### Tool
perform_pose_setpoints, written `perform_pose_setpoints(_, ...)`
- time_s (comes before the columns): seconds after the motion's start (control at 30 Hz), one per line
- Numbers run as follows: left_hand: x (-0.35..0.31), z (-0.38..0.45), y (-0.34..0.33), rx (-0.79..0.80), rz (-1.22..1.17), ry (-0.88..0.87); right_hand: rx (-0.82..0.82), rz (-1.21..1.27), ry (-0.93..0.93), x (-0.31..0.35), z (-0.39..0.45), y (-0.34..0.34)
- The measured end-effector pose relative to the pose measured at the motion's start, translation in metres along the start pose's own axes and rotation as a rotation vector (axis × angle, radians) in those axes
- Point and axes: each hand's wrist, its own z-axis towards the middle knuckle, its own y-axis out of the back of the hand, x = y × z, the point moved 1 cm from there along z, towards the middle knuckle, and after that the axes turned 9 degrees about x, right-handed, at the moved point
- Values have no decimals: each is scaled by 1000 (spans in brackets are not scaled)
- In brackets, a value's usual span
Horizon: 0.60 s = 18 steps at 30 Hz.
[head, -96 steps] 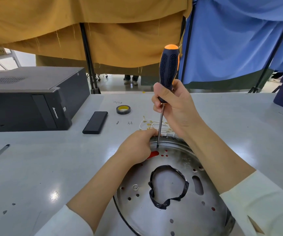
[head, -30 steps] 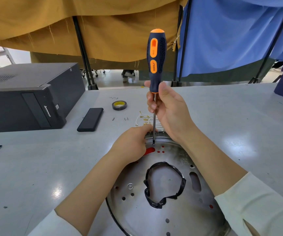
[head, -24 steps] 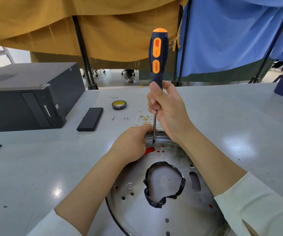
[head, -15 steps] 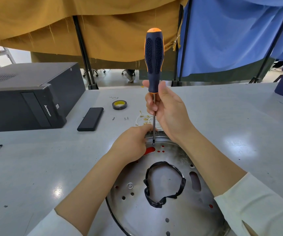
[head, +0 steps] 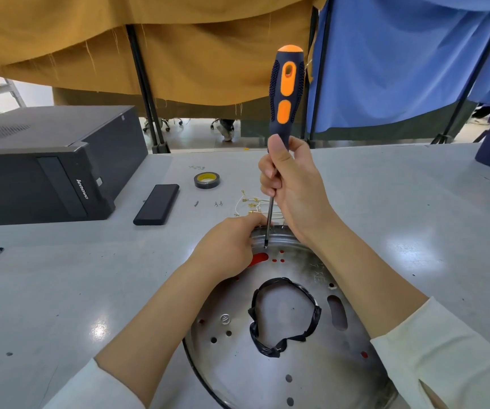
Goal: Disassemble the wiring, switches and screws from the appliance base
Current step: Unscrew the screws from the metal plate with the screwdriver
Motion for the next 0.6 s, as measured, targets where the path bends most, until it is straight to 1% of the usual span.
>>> perform_pose_setpoints(0.13, 0, 0, 0, -6, 0, -2, 2, 19, 30, 2, -1, 3)
perform_pose_setpoints(0.2, 0, 0, -1, -11, 8, -3, 30, 62, 13, 1, 0, 2)
perform_pose_setpoints(0.3, 1, 0, -1, -9, 19, -2, 52, 57, -6, 0, 1, -1)
perform_pose_setpoints(0.4, 1, 0, 0, -5, 12, -6, 19, 11, -16, 1, 0, -3)
perform_pose_setpoints(0.47, 0, 0, 0, -7, 6, -11, -11, 2, 9, 1, -1, -1)
perform_pose_setpoints(0.6, 0, -1, 0, -9, 7, -17, 29, 54, 25, 2, -1, 0)
